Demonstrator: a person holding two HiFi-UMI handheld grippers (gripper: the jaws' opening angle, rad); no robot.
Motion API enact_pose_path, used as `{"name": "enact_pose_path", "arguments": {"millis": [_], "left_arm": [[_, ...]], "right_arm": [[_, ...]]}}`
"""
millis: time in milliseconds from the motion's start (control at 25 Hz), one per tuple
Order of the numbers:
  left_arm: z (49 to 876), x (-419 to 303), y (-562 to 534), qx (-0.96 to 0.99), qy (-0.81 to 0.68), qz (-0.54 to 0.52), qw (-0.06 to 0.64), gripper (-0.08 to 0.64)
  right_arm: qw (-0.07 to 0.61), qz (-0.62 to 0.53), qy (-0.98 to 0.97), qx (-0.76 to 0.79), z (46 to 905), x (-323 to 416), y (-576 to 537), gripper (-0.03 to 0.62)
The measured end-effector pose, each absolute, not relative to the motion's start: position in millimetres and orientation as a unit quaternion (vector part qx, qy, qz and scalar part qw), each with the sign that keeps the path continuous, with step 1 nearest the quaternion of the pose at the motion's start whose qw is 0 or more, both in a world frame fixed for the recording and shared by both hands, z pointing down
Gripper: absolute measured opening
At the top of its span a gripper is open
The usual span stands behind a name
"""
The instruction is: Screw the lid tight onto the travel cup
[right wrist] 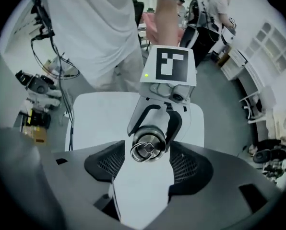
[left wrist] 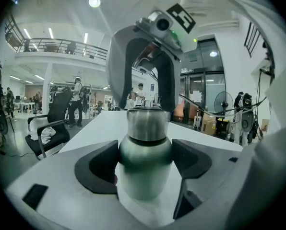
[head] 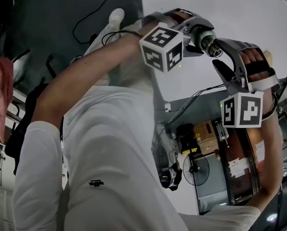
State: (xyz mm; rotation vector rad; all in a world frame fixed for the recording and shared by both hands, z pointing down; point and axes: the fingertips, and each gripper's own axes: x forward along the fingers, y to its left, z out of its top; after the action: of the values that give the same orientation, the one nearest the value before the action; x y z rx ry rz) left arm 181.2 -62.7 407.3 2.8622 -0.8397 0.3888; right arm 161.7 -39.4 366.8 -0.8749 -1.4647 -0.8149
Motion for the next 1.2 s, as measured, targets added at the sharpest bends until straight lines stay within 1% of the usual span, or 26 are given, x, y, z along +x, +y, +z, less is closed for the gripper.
{"name": "enact_pose_path", "arguments": {"millis": [240, 280, 360, 400, 560, 680, 800, 920, 1040, 1120, 1200], "left_arm": [[408, 181, -62, 0.950, -0.277, 0.130, 0.067, 0.336], [408, 182, -62, 0.950, -0.277, 0.130, 0.068, 0.336], [407, 182, -63, 0.950, -0.277, 0.130, 0.067, 0.336], [407, 182, -63, 0.950, -0.277, 0.130, 0.067, 0.336], [407, 183, -62, 0.950, -0.276, 0.128, 0.066, 0.336], [406, 182, -61, 0.951, -0.274, 0.127, 0.068, 0.336], [407, 182, -61, 0.951, -0.273, 0.127, 0.067, 0.336], [407, 182, -61, 0.951, -0.275, 0.127, 0.067, 0.336], [408, 182, -62, 0.950, -0.277, 0.129, 0.067, 0.336], [408, 183, -62, 0.950, -0.275, 0.129, 0.067, 0.336], [407, 182, -61, 0.950, -0.275, 0.130, 0.067, 0.336]], "right_arm": [[0.551, -0.442, -0.565, -0.426, 380, 165, -46, 0.275], [0.544, -0.449, -0.563, -0.430, 381, 165, -46, 0.275], [0.535, -0.446, -0.571, -0.435, 380, 165, -45, 0.250], [0.536, -0.437, -0.579, -0.432, 380, 165, -44, 0.248], [0.562, -0.365, -0.632, -0.390, 380, 163, -43, 0.244], [0.588, -0.293, -0.679, -0.328, 379, 159, -43, 0.244], [0.619, -0.212, -0.721, -0.229, 379, 156, -45, 0.244], [0.654, -0.106, -0.742, -0.098, 381, 156, -48, 0.244], [0.668, -0.010, -0.744, 0.009, 382, 157, -51, 0.244], [0.669, 0.016, -0.743, 0.036, 382, 157, -52, 0.244], [0.670, 0.019, -0.741, 0.032, 383, 157, -51, 0.244]]}}
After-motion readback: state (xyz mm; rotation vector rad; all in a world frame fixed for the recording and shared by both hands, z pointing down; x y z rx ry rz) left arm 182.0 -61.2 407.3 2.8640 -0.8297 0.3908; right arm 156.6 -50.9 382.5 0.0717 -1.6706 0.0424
